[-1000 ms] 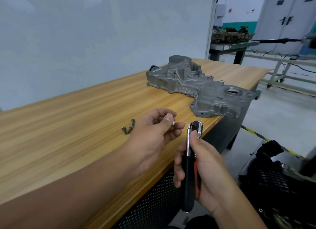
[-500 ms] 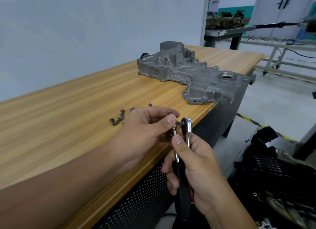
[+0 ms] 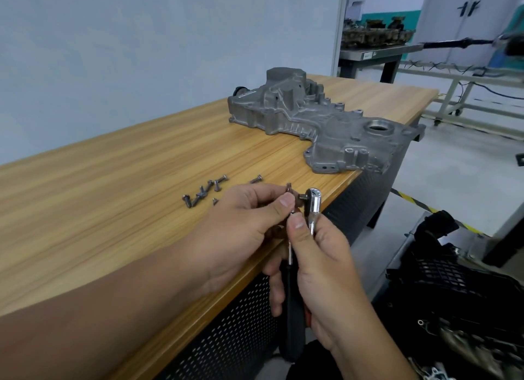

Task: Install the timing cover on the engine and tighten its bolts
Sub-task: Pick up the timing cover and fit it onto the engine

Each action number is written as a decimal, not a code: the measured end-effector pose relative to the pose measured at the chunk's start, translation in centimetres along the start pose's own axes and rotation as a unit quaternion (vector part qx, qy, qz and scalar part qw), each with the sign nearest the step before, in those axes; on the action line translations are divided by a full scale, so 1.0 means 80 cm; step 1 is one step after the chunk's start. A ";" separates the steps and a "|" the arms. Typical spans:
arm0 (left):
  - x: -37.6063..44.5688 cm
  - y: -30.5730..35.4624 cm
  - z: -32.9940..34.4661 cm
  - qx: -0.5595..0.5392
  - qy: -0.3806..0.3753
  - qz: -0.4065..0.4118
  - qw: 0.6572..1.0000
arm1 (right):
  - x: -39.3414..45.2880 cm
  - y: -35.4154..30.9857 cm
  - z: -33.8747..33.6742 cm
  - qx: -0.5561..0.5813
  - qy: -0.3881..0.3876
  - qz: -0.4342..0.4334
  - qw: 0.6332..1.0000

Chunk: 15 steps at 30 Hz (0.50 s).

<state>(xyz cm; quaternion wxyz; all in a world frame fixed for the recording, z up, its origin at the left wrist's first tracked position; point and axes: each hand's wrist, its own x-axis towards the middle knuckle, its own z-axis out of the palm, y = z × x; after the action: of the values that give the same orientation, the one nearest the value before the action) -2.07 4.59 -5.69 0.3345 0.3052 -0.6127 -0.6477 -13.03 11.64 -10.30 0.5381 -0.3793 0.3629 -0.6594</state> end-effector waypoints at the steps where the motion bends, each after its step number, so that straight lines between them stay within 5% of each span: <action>1: -0.001 0.000 0.002 -0.001 0.013 -0.002 1.000 | 0.000 0.002 0.004 -0.009 0.016 -0.007 1.000; 7: 0.021 0.040 -0.017 -0.183 0.176 0.082 0.964 | -0.008 0.004 0.001 0.043 0.162 -0.018 0.986; 15: 0.037 0.054 -0.035 -0.296 0.255 0.119 0.913 | -0.014 0.003 0.015 0.216 0.107 0.088 0.966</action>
<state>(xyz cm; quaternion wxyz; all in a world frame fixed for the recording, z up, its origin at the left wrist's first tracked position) -1.26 0.44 -1.51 0.6292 0.2716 -0.3188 -0.6548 -11.73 12.60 -10.08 0.6211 -0.1479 0.2989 -0.7092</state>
